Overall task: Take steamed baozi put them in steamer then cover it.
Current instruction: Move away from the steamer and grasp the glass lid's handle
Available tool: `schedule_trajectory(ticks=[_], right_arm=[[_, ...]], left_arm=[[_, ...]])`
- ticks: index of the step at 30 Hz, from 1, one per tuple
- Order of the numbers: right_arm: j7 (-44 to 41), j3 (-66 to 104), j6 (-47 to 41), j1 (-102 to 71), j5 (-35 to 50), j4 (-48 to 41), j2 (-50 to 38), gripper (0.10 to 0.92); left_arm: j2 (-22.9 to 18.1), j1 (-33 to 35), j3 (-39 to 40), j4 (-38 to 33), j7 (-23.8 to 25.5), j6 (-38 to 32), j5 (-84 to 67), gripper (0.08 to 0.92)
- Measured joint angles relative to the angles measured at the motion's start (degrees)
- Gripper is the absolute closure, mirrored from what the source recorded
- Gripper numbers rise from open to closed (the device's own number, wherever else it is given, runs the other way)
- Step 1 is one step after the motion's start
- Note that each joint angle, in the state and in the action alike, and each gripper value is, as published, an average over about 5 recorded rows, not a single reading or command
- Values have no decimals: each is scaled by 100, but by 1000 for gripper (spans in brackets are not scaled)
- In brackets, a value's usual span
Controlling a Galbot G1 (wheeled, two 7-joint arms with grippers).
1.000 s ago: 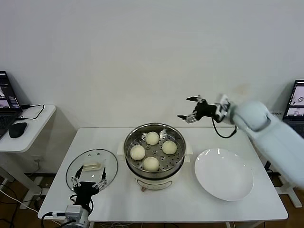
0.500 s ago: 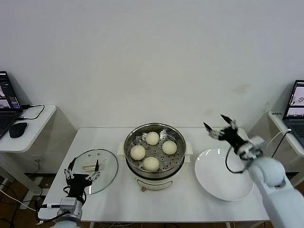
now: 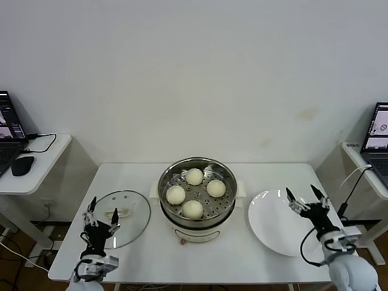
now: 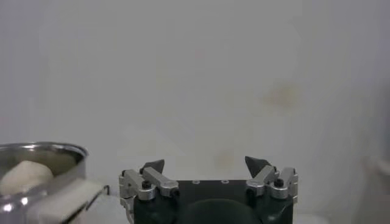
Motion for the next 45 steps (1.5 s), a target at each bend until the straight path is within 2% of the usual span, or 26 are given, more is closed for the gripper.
schedule_trajectory(ticks=[7, 14, 25, 45], right_arm=[[31, 192, 109, -323, -39, 70, 172, 203], [39, 296, 189, -489, -101, 79, 283, 203], [29, 387, 296, -609, -197, 32, 354, 203], [35, 491, 431, -678, -244, -186, 388, 203]], left_arm=[[399, -49, 128, 327, -255, 6, 1433, 177], [606, -211, 223, 587, -35, 100, 1916, 177], [638, -485, 386, 954, 334, 453, 2104, 177], [518, -1052, 560, 1697, 322, 617, 2240, 177]])
